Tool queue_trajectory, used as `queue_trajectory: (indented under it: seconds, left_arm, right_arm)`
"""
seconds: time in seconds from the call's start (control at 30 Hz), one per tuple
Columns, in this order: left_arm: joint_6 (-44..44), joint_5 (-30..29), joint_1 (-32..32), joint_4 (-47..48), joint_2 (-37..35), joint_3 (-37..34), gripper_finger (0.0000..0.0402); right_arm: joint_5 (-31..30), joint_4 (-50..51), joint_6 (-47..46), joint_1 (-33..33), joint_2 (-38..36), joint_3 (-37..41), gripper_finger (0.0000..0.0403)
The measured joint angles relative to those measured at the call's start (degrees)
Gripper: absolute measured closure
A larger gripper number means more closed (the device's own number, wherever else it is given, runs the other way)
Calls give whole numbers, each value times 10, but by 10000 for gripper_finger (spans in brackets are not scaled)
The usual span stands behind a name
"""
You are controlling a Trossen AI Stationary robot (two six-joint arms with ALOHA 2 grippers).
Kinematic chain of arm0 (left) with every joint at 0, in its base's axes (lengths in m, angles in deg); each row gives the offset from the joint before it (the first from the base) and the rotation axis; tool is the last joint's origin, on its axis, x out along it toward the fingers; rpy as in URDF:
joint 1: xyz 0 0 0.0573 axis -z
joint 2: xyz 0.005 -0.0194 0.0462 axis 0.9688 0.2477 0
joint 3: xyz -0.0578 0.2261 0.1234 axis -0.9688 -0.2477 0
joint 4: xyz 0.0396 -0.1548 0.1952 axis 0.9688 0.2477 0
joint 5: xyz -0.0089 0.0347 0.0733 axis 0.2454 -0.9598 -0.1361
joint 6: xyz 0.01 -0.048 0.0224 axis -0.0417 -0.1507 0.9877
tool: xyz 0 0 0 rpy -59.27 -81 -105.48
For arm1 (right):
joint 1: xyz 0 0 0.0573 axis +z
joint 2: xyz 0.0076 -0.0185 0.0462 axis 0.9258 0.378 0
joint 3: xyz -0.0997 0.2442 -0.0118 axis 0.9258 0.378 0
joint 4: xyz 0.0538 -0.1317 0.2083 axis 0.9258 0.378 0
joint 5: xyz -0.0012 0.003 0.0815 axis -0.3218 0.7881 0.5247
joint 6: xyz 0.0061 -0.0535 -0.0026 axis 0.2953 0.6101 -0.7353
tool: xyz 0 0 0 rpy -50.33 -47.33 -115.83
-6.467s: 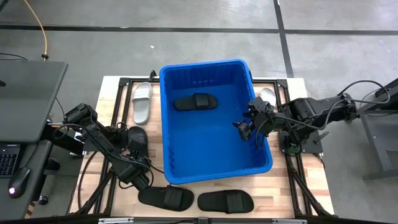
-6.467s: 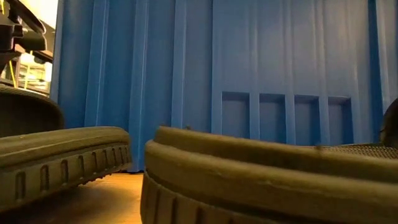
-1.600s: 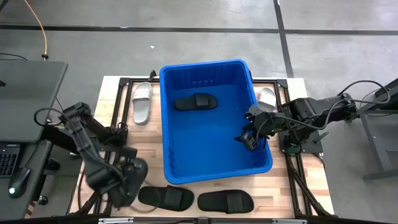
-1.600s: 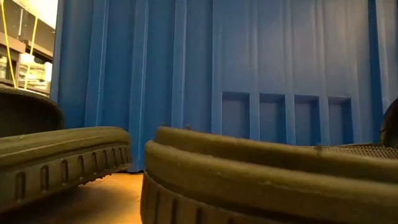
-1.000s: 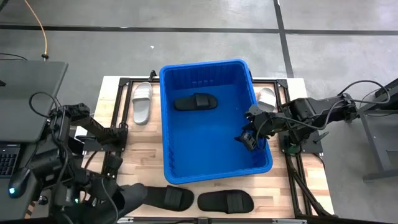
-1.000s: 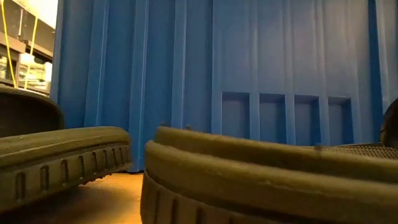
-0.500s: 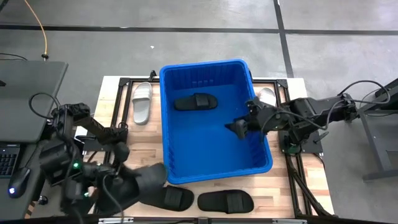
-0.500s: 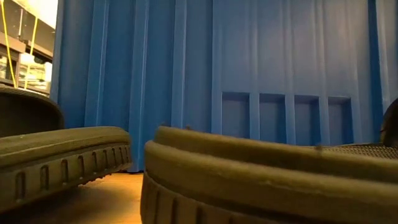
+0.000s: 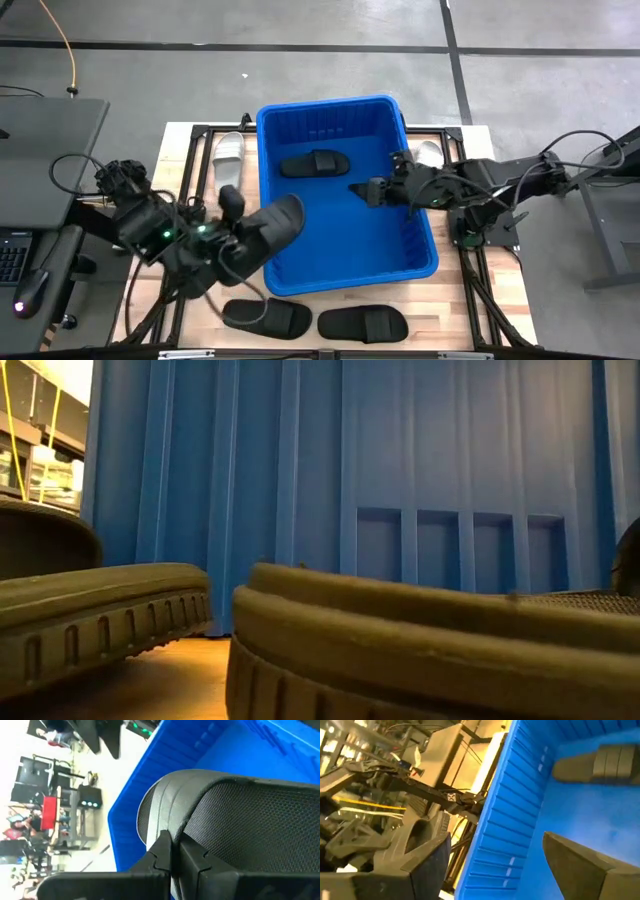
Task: Pick and place slides into bin
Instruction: Put the black slipper into the bin
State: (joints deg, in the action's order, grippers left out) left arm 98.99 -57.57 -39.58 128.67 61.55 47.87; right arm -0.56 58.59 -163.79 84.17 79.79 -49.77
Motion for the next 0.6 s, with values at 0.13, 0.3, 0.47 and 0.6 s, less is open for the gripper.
queue_trajectory:
  seconds: [0.13, 0.3, 0.47, 0.6]
  left_arm:
    - [119, 27, -34, -79, 0, 0, 401]
    - [223, 72, -69, -145, 0, 0, 401]
    - [246, 75, -98, -140, 0, 0, 401]
    - [256, 76, -111, -139, 0, 0, 401]
  right_arm:
    - [27, 5, -47, 14, 38, 0, 100]
    - [100, 27, -98, 21, 94, 0, 100]
    - [218, 34, -96, 14, 116, 0, 100]
    - [219, 18, -79, 13, 116, 0, 100]
